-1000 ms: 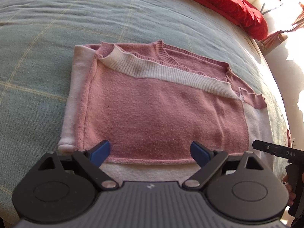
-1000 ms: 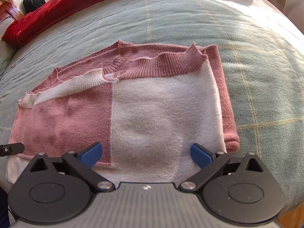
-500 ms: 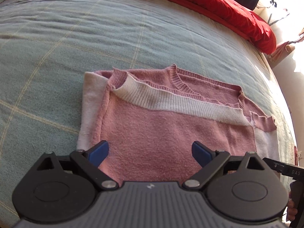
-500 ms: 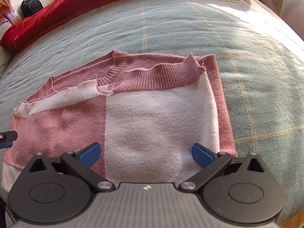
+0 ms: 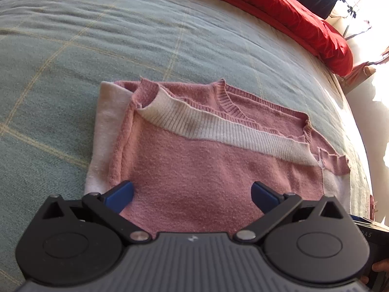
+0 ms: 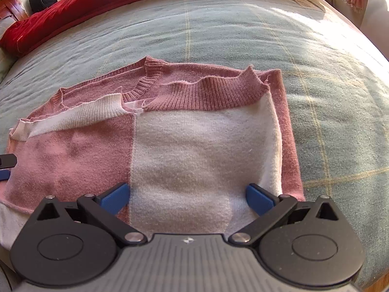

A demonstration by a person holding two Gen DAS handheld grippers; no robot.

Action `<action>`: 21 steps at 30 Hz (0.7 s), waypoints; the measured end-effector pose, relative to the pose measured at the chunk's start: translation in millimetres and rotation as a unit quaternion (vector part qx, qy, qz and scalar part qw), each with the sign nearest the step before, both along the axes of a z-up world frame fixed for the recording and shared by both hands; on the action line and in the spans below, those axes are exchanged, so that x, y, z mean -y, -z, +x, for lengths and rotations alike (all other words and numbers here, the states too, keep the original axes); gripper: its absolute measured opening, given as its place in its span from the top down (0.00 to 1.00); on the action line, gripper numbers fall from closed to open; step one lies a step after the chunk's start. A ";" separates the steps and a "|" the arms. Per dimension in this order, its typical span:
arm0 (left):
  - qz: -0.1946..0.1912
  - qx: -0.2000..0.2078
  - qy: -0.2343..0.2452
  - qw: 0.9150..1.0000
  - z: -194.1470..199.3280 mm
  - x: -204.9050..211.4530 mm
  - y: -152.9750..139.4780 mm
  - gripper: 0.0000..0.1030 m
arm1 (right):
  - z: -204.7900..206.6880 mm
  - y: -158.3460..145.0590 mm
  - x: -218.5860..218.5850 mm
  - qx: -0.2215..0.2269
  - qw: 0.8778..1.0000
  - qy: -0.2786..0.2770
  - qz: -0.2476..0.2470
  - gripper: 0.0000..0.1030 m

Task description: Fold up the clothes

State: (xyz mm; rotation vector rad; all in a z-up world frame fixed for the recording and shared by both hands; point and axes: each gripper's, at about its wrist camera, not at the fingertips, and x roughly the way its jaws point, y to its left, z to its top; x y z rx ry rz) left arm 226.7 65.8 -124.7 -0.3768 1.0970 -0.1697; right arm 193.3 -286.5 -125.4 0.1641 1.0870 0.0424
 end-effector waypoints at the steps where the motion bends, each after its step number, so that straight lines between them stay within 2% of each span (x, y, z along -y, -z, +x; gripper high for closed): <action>1: 0.001 0.001 -0.002 1.000 0.7 0.0 -3.2 0.01 | -0.1 -3.9 -0.2 0.004 1.000 0.001 0.001 0.00; 6: 0.017 0.023 0.006 1.000 24.4 -1.4 -15.0 0.01 | 9.8 -17.4 9.0 0.025 0.999 0.018 0.024 0.00; 12: 0.023 0.005 0.016 1.000 47.8 3.6 4.6 0.01 | 22.1 -8.4 20.3 0.013 0.999 0.039 0.029 0.00; 17: 0.038 0.007 0.024 0.999 49.9 7.9 9.9 0.01 | 21.1 -4.8 18.5 0.014 0.999 0.034 0.023 0.00; 21: 0.046 0.012 0.029 0.998 45.1 10.5 -1.9 0.01 | 19.4 -8.4 15.9 0.015 0.999 0.031 0.018 0.00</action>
